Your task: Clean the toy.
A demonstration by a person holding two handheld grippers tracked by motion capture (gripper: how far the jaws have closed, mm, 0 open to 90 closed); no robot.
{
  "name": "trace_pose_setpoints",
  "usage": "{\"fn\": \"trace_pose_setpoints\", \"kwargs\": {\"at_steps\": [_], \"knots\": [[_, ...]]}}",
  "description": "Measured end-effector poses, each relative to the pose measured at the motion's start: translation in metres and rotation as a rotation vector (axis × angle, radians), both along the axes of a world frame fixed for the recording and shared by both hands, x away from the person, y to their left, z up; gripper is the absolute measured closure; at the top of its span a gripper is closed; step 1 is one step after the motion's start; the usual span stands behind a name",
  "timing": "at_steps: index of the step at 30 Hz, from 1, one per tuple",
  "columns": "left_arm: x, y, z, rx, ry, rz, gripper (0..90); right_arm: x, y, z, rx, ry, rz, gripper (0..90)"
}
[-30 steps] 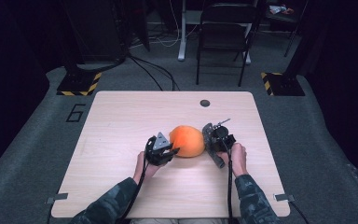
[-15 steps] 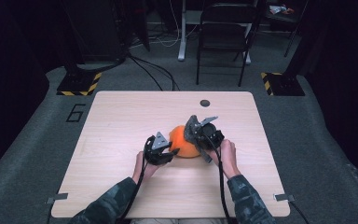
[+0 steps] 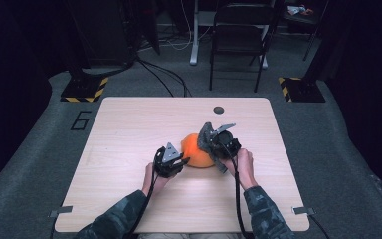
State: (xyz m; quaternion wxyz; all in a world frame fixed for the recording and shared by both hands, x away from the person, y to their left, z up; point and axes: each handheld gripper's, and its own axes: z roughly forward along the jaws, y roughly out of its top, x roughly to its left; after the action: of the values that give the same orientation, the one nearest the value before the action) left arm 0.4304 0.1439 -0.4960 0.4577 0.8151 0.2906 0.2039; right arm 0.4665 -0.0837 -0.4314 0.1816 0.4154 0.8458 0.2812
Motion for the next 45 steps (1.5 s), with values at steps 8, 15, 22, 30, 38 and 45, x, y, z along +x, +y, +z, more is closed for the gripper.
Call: {"fn": "trace_pose_setpoints", "kwargs": {"at_steps": [8, 15, 22, 30, 38, 45], "knots": [[-0.007, -0.004, 0.008, -0.008, -0.038, -0.030, 78.5, -0.009, 0.015, 0.033, 0.011, -0.097, 0.041, 73.8], [-0.009, -0.005, 0.008, -0.003, -0.011, -0.039, 78.7, -0.005, 0.042, 0.024, -0.040, -0.106, 0.079, 73.8], [-0.005, -0.003, 0.005, -0.014, 0.009, -0.032, 78.5, 0.004, 0.019, 0.012, -0.034, -0.072, 0.020, 73.8], [-0.003, -0.003, 0.005, -0.016, 0.012, -0.031, 78.2, 0.013, -0.013, -0.006, -0.023, 0.002, -0.074, 73.8], [-0.001, 0.000, 0.005, -0.020, 0.023, -0.034, 77.9, 0.025, -0.036, -0.036, 0.014, 0.116, -0.146, 73.8], [0.001, 0.001, 0.004, -0.032, 0.023, -0.020, 77.4, 0.030, -0.041, -0.055, -0.039, 0.179, -0.171, 73.7]]}}
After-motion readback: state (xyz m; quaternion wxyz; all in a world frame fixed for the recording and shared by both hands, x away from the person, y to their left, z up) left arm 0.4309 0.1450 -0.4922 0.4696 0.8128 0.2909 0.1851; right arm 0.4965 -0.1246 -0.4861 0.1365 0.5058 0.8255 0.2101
